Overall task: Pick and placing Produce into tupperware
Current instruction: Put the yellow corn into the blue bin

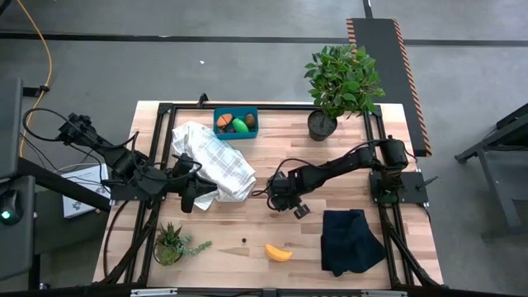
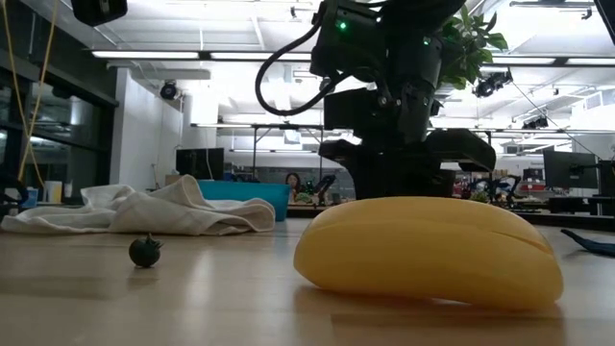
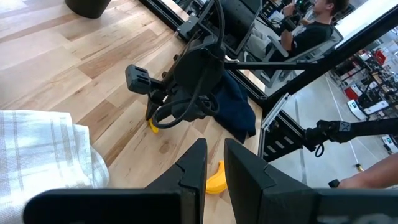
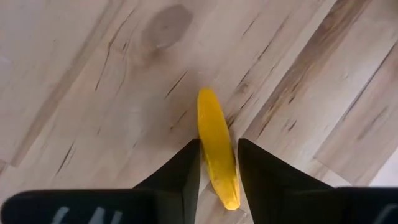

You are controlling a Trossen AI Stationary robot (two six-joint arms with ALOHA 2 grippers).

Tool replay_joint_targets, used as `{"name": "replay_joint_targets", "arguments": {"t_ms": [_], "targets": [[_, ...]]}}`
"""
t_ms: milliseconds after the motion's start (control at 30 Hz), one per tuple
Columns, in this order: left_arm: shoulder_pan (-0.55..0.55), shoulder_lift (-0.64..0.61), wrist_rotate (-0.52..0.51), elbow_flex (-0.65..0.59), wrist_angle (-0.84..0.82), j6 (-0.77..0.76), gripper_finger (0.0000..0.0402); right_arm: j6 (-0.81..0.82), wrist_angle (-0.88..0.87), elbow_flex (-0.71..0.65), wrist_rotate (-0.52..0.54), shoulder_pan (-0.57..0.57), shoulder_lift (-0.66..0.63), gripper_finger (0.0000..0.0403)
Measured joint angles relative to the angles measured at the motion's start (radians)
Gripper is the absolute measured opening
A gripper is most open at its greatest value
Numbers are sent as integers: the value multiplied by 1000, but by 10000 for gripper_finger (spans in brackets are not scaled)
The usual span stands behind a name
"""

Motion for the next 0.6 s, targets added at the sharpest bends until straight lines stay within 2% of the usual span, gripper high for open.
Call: {"name": "replay_joint_targets", "arguments": {"t_ms": [167, 600], "targets": [[0, 0, 0, 0, -1, 0, 44, 0, 0, 0, -8, 0, 0, 73], [0, 0, 0, 0, -2, 0, 44, 60, 7, 0, -12, 0, 0, 51]]}}
